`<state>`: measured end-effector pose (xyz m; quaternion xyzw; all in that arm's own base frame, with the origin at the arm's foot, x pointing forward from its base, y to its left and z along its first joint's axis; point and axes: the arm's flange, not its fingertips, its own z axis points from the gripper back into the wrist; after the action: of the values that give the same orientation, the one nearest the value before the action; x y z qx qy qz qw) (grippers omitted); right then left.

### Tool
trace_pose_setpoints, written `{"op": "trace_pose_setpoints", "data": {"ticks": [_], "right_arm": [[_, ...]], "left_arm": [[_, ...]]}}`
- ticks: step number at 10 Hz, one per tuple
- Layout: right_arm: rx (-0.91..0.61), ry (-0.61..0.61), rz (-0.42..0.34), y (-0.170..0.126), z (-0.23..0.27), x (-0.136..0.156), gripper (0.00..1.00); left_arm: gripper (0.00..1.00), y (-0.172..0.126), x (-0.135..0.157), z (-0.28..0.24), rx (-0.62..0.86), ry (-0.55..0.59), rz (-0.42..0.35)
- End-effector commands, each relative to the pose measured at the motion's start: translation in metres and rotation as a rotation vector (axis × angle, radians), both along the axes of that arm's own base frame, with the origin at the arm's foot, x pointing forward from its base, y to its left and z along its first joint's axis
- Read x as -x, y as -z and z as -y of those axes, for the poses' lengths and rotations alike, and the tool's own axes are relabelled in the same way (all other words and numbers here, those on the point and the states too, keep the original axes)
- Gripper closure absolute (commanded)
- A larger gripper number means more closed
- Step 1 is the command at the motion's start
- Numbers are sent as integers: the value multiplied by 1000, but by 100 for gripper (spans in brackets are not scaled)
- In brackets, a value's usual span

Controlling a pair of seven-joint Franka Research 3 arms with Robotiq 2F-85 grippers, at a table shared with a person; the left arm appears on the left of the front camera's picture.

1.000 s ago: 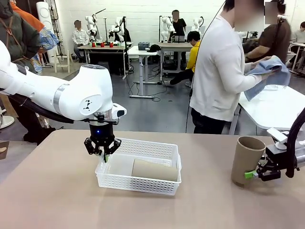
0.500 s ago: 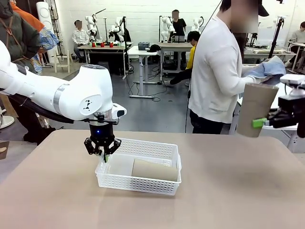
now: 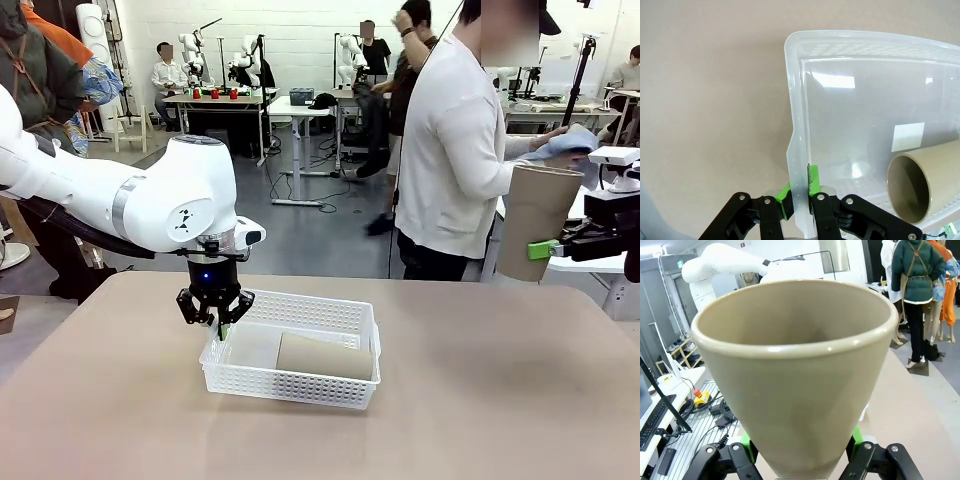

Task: Clean and organize the cups into the basket.
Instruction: Pick up the Reusable plastic cup from the right side of the table and stack it inside the Organizing basket in the center of the table.

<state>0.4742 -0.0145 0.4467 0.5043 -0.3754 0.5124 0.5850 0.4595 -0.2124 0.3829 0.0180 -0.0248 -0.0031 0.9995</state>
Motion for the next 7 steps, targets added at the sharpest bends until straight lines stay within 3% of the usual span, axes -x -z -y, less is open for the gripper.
{"op": "trace_pose_setpoints", "data": {"ticks": [1,2,3,5,7], "right_arm": [[-5,-9,4,0,1,1,83],[0,0,0,0,0,0,20],[166,9,8,-24,-31,1,20],[419,-36,-95,-50,-109,-30,20],[670,-78,-164,-48,-196,-64,20]], "left_arm": [[100,0,-1,1,2,0,6],[100,0,-1,1,2,0,6],[100,0,-1,1,2,0,6],[100,0,-1,1,2,0,6],[100,0,-1,1,2,0,6]]}}
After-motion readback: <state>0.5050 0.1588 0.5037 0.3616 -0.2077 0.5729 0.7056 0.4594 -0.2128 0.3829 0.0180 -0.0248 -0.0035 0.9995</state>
